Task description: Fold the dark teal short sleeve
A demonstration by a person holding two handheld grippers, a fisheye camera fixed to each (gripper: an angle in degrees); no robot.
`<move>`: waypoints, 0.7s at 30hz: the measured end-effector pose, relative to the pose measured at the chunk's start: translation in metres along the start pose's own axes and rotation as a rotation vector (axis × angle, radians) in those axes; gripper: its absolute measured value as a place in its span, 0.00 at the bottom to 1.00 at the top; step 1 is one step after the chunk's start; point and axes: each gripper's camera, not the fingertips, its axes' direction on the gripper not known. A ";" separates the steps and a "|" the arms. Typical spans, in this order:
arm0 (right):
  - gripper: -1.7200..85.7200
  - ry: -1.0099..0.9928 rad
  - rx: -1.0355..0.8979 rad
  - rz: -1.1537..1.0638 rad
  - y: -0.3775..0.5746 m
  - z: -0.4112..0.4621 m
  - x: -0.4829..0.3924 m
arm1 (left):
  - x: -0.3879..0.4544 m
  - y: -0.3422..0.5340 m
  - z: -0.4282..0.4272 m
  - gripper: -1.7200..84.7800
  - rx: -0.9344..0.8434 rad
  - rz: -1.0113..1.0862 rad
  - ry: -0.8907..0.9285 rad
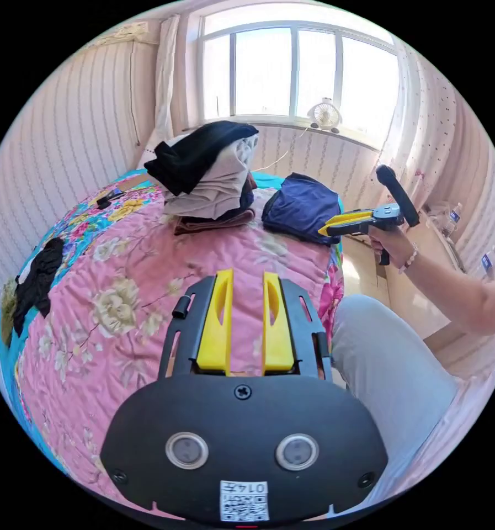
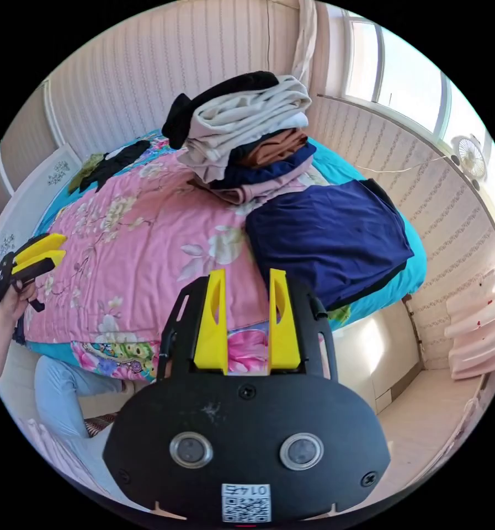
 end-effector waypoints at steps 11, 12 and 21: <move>0.12 -0.019 -0.036 0.052 -0.027 -0.011 0.104 | 0.016 -0.120 0.232 0.12 -0.163 -0.164 0.154; 0.10 0.001 -0.043 0.048 -0.030 -0.015 0.113 | 0.015 -0.124 0.249 0.12 -0.181 -0.189 0.164; 0.03 -0.163 -0.019 0.024 -0.039 -0.080 0.181 | 0.016 -0.129 0.276 0.02 -0.180 -0.229 0.243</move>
